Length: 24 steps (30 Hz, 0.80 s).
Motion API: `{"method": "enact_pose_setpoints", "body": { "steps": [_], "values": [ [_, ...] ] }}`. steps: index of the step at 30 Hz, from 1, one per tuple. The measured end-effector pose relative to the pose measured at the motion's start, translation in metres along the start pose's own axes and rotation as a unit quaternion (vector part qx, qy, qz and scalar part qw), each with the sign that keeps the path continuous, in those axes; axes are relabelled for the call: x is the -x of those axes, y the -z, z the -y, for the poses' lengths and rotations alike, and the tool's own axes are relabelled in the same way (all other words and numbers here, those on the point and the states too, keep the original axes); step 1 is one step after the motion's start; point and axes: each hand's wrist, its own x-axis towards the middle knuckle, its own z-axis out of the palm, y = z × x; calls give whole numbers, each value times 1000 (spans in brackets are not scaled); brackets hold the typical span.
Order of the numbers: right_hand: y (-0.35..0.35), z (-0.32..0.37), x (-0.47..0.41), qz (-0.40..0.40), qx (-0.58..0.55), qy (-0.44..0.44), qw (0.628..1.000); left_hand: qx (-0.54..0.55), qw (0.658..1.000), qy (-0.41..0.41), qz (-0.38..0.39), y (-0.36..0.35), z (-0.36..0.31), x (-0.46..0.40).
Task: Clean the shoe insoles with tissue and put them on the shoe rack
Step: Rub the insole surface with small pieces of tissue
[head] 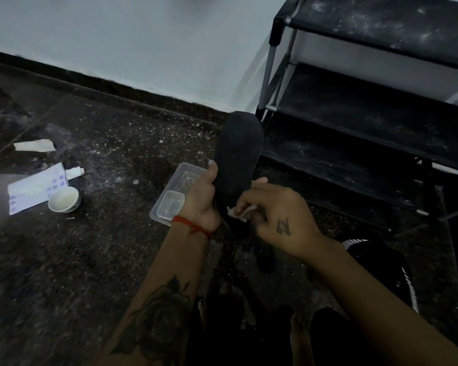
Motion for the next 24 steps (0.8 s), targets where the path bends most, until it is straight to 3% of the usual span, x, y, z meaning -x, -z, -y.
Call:
{"method": "enact_pose_setpoints", "body": {
  "steps": [2,4,8,11,14,17,21,24],
  "values": [
    [-7,1,1,-48,11,-26,998,0,1000,-9,-8,-1,1,-1],
    [-16,9,0,-60,-63,-65,994,-9,1000,-9,-6,-3,2,1],
    [-12,20,0,17,-184,-62,981,6,1000,4,-19,4,1,-2],
    [1,15,4,61,-125,12,990,43,999,20,-21,6,0,-4],
    [3,2,5,-7,-3,18,1000,42,998,22,-35,6,-1,-5],
    [-4,5,3,-59,-40,-28,997,4,999,4,-36,2,0,-4],
    [-9,22,2,7,-136,-10,991,16,999,1,-29,5,1,-5],
    [2,16,3,77,-135,15,988,43,999,23,-14,8,-1,-6]
  ]
}}
